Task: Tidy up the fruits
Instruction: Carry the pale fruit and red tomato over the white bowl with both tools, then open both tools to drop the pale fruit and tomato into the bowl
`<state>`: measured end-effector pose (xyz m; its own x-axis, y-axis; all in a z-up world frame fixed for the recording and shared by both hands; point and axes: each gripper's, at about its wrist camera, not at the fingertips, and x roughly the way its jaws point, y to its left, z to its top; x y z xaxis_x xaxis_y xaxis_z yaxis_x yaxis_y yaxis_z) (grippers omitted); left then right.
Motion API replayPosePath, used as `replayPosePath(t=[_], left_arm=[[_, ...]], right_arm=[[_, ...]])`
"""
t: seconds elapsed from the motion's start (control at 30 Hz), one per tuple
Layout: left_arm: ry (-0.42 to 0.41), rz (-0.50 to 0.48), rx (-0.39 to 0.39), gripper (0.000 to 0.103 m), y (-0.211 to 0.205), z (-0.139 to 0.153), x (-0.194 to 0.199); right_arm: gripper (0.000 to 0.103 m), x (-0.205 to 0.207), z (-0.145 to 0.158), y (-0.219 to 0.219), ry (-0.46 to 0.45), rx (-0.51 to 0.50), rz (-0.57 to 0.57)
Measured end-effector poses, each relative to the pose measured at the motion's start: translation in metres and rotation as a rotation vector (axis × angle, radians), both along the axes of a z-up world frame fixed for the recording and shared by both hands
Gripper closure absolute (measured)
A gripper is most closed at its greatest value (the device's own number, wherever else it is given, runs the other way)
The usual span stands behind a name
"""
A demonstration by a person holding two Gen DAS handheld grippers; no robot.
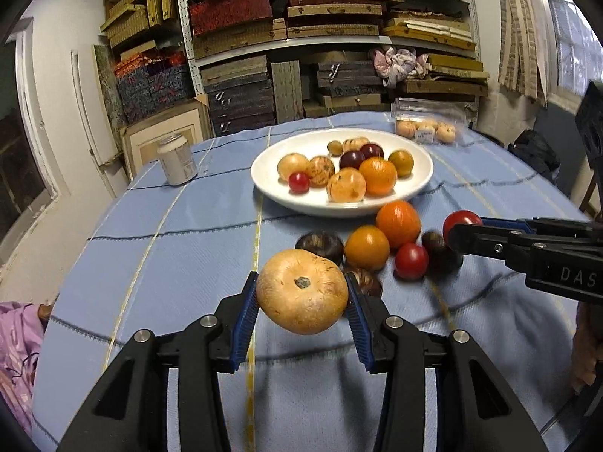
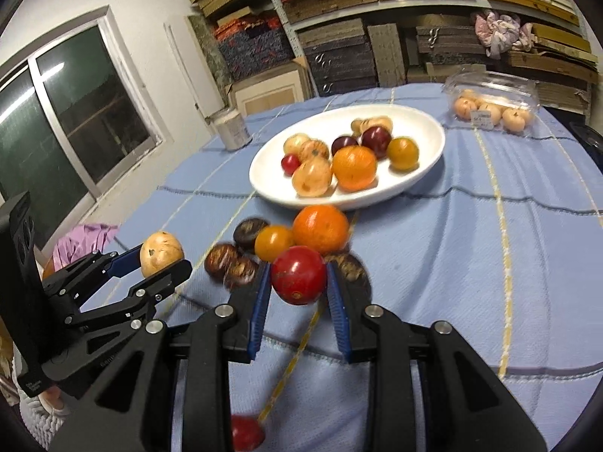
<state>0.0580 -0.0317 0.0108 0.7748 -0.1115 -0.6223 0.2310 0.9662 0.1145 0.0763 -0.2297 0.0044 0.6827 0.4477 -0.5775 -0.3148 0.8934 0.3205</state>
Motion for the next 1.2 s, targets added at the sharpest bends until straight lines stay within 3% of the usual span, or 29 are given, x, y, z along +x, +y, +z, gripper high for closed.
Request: replayPosePath(t=[0.3,0.5,0.67,0.73,0.8,0.97,1.03,1.1,1.2], left_arm=[[0.051,-0.025,-0.081,0.058,-0.015,0.037,0.098],[0.124,-0.002,-0.126,0.058,-0.024,0.020,0.155],[0.155,0.003,-0.135,0.058,-0.026,0.003,0.173],[0.158,0.008,-0.137,0.056,-0.024,-0.002,0.173],[0.152,0.014,-0.131,0.043,-0.023,-0.002,0.173],[0.091,0.029,-0.141,0.029,-0.013,0.023,0.157],[0.048,0.051,-0.153,0.015,-0.002,0.037,0.141],[0.008,0.084,-0.175,0.010,0.015,0.043,0.117],[0.021,0.111,-0.220,0.010,0.039,0.035,0.084]], right_arm=[[0.074,0.071,0.058,-0.019,-0.081,-0.016,-0.081],[0.074,0.140,0.034,-0.032,0.038,0.080,-0.121],[0.073,0.161,0.019,-0.026,0.049,0.058,-0.116],[0.070,0.161,0.016,-0.022,0.038,0.040,-0.110],[0.056,0.159,0.017,-0.021,0.028,0.034,-0.113],[0.054,0.135,0.053,-0.036,-0.035,0.108,-0.132],[0.040,0.113,0.079,-0.042,-0.098,0.144,-0.125],[0.014,0.082,0.101,-0.046,-0.176,0.161,-0.124],[0.011,0.036,0.103,-0.052,-0.263,0.163,-0.141]])
